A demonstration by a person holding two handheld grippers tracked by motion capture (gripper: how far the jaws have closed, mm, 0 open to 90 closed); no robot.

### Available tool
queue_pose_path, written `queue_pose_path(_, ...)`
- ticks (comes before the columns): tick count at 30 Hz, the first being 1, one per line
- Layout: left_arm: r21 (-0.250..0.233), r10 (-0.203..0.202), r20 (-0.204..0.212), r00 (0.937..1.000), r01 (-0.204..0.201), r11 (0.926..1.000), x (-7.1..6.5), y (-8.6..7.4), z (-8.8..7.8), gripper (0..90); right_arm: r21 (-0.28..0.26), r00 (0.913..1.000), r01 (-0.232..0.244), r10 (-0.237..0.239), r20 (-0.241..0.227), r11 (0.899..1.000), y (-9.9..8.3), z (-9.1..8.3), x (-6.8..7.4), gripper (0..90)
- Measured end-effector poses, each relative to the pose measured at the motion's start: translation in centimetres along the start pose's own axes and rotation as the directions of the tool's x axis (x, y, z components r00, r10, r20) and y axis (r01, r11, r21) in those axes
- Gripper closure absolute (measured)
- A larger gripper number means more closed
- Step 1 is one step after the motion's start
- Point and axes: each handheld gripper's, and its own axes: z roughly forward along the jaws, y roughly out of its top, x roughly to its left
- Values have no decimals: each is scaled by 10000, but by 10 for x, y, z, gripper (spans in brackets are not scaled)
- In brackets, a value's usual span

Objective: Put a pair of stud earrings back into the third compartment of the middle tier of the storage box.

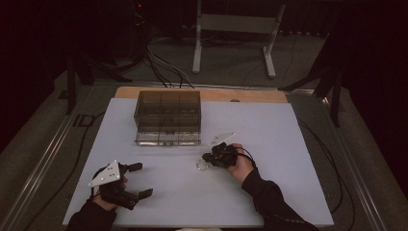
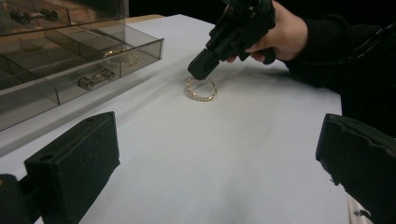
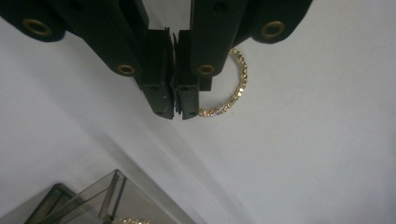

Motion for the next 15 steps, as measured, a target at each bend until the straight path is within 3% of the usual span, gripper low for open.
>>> queue_pose_path(15, -33, 34, -5, 10000, -34, 10000, 0, 0, -1, 6, -542, 9999, -106, 105, -15, 9985, 18, -17, 5, 873)
